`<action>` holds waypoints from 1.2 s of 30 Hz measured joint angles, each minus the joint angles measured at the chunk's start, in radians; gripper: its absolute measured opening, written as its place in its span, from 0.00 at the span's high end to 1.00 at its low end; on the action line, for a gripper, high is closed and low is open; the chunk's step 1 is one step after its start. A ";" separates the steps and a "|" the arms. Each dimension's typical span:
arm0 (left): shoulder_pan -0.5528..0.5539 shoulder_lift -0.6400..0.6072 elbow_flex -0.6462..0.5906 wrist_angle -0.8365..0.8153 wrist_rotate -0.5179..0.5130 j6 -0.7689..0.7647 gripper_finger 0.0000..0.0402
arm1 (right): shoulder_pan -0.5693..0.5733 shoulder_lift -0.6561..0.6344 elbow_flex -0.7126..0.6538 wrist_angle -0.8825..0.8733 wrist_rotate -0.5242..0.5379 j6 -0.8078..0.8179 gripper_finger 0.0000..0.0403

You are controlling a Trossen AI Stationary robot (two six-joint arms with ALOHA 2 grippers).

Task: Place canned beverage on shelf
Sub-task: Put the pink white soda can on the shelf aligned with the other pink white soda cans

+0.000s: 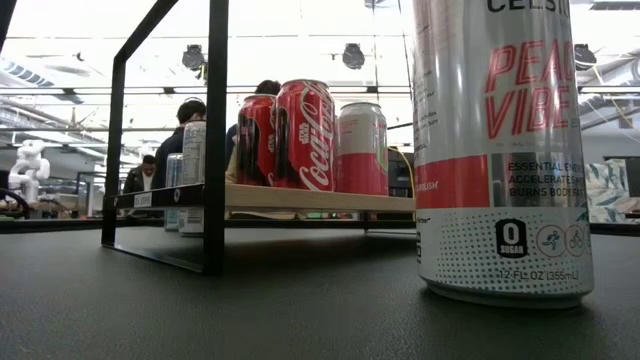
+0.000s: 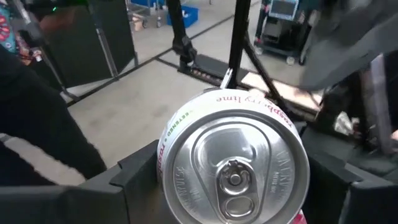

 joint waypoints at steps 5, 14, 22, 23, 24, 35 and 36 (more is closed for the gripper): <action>0.043 -0.038 0.000 -0.071 -0.002 0.027 0.09 | -0.001 -0.011 0.000 -0.057 0.039 0.016 0.32; 0.077 -0.175 0.000 -0.201 -0.034 0.095 0.09 | 0.000 -0.008 0.001 -0.169 0.124 0.026 0.32; 0.013 -0.339 0.001 -0.538 -0.318 0.235 0.09 | -0.001 0.039 0.002 -0.237 0.262 0.000 0.32; 0.002 -0.350 0.001 -0.568 -0.348 0.239 0.09 | -0.001 0.050 0.002 -0.256 0.270 0.000 0.32; -0.009 -0.359 0.001 -0.600 -0.371 0.244 0.09 | -0.001 0.063 0.002 -0.270 0.273 0.000 0.32; -0.110 -0.367 0.001 -0.772 -0.442 0.256 0.09 | 0.014 0.204 0.002 -0.373 0.273 -0.044 0.32; -0.117 -0.365 0.001 -0.795 -0.450 0.255 0.09 | 0.018 0.215 0.002 -0.382 0.280 -0.048 0.32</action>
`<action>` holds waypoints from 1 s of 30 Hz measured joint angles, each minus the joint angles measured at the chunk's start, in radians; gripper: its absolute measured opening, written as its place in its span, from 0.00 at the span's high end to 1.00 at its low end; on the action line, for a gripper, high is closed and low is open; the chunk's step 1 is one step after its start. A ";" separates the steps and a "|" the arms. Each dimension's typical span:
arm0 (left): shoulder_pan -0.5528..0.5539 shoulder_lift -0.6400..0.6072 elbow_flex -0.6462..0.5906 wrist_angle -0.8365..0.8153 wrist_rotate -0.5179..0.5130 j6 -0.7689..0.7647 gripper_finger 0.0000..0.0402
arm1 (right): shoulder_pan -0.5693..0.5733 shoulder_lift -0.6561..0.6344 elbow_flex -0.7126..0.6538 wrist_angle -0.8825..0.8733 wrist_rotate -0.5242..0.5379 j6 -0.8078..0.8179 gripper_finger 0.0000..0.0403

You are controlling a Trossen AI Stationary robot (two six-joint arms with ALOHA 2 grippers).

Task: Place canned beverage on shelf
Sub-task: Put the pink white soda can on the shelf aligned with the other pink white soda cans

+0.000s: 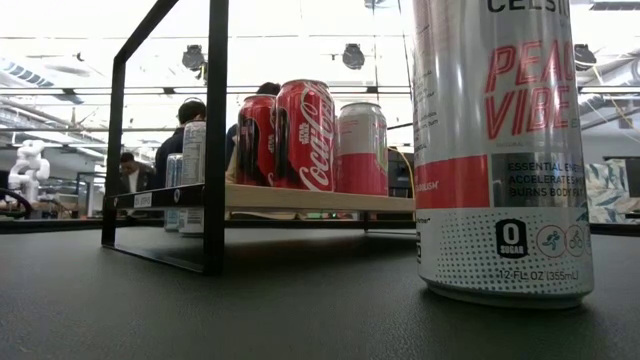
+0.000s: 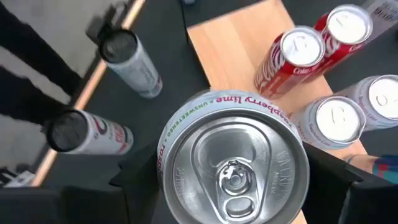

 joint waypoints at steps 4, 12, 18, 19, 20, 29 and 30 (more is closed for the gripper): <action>-0.020 0.001 -0.001 -0.038 -0.034 -0.001 0.09 | 0.012 0.041 0.000 -0.040 0.020 -0.053 0.32; -0.031 0.000 -0.001 -0.048 -0.101 -0.002 0.09 | 0.014 0.119 0.000 -0.120 0.103 -0.238 0.32; -0.033 0.001 -0.001 -0.048 -0.117 -0.003 0.09 | 0.008 0.170 0.000 -0.127 0.151 -0.371 0.32; -0.033 0.001 -0.001 -0.048 -0.122 -0.003 0.09 | 0.006 0.179 0.000 -0.127 0.150 -0.390 0.32; -0.036 0.001 -0.001 -0.048 -0.132 -0.003 0.09 | 0.005 0.189 0.000 -0.127 0.148 -0.406 0.32; -0.039 0.001 -0.001 -0.048 -0.162 -0.002 0.09 | -0.019 0.273 0.000 -0.127 0.153 -0.506 0.32; -0.039 0.001 -0.001 -0.048 -0.165 -0.002 0.09 | -0.021 0.283 0.000 -0.127 0.153 -0.511 0.32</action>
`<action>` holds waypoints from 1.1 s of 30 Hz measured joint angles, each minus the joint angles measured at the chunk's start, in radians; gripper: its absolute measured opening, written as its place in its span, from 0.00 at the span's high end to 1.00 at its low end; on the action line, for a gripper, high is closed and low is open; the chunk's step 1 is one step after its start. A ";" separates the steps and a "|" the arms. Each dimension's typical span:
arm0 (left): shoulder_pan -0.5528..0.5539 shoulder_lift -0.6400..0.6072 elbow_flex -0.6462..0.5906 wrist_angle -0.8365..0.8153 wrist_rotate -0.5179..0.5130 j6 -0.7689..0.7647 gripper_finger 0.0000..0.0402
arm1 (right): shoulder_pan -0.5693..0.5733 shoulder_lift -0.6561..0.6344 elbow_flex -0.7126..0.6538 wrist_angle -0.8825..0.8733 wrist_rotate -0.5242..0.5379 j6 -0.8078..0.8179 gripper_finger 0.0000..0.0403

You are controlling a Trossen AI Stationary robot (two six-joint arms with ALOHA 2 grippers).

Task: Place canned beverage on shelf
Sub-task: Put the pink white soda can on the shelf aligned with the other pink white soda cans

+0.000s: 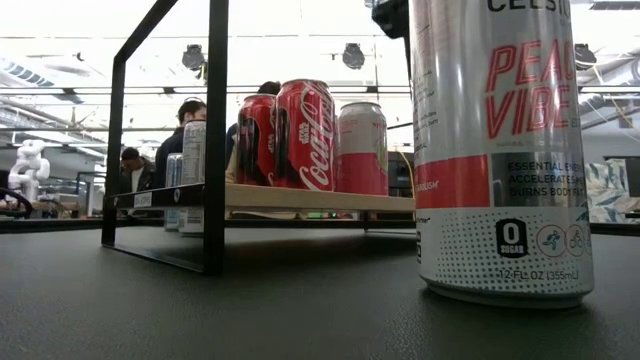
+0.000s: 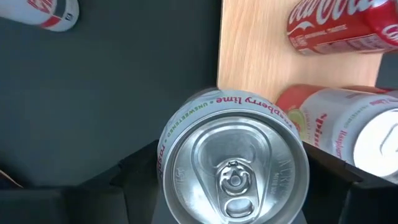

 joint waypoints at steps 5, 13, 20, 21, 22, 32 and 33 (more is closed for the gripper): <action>0.000 0.000 0.000 0.000 -0.001 0.000 0.09 | -0.008 0.039 0.000 0.011 0.043 -0.016 0.32; 0.000 0.000 0.000 -0.002 -0.001 0.001 0.09 | -0.013 0.055 0.000 0.073 0.038 -0.025 0.32; 0.000 0.000 0.000 -0.006 -0.001 0.001 0.09 | -0.033 0.077 0.000 0.105 0.038 -0.020 0.32; 0.000 0.000 0.000 -0.007 -0.001 0.001 0.09 | -0.034 0.078 0.000 0.105 0.037 -0.019 0.32; 0.000 0.000 0.000 -0.008 -0.001 0.001 0.09 | -0.034 0.082 0.000 0.107 0.028 -0.018 0.32; 0.000 0.000 0.000 -0.008 -0.001 0.002 0.09 | -0.040 0.083 0.000 0.112 0.013 0.009 0.32; 0.000 0.000 0.000 -0.008 -0.001 0.002 0.09 | -0.040 0.083 0.000 0.111 0.013 0.011 0.32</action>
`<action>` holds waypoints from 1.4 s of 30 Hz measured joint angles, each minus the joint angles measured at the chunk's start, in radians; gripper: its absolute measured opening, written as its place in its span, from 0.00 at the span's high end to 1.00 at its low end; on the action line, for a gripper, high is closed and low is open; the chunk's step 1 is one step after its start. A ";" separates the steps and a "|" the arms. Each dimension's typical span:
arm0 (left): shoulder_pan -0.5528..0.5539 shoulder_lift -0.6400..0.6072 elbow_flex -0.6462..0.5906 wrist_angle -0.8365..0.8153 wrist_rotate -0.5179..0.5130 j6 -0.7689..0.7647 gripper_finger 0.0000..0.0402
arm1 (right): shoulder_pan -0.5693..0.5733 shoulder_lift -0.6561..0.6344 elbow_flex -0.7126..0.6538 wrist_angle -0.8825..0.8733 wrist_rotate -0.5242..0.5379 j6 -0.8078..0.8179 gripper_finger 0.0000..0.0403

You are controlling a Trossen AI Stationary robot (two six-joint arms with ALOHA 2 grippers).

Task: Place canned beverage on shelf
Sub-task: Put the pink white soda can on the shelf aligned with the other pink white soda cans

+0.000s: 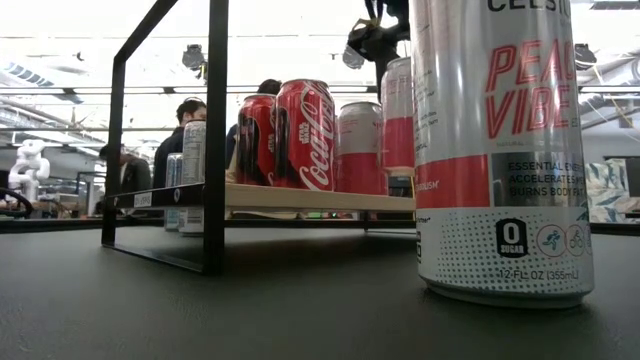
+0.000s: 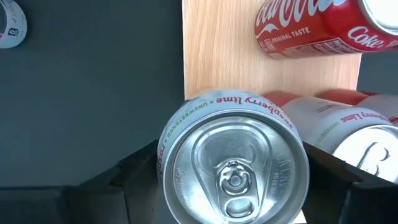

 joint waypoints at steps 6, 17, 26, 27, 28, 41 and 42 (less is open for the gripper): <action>0.000 0.000 0.000 0.000 0.000 0.003 0.09 | 0.000 0.000 -0.001 0.001 -0.002 0.003 0.32; 0.000 0.000 0.000 0.000 0.000 0.006 0.09 | 0.000 0.001 -0.067 0.031 0.001 0.024 0.32; 0.000 0.000 0.000 0.000 0.000 0.006 0.09 | 0.000 0.001 -0.069 0.050 0.006 0.025 0.32; 0.000 0.000 0.000 0.000 0.000 0.006 0.09 | 0.000 0.001 -0.069 0.053 0.006 0.025 0.32; 0.000 0.000 0.000 0.000 0.000 0.006 0.09 | 0.000 0.001 -0.069 0.054 0.006 0.025 0.32; 0.000 0.000 0.000 0.000 0.001 0.007 0.09 | -0.001 -0.002 -0.116 0.076 0.008 0.052 0.32; 0.000 0.000 0.000 -0.001 0.001 0.007 0.09 | -0.001 -0.002 -0.116 0.076 0.008 0.052 0.32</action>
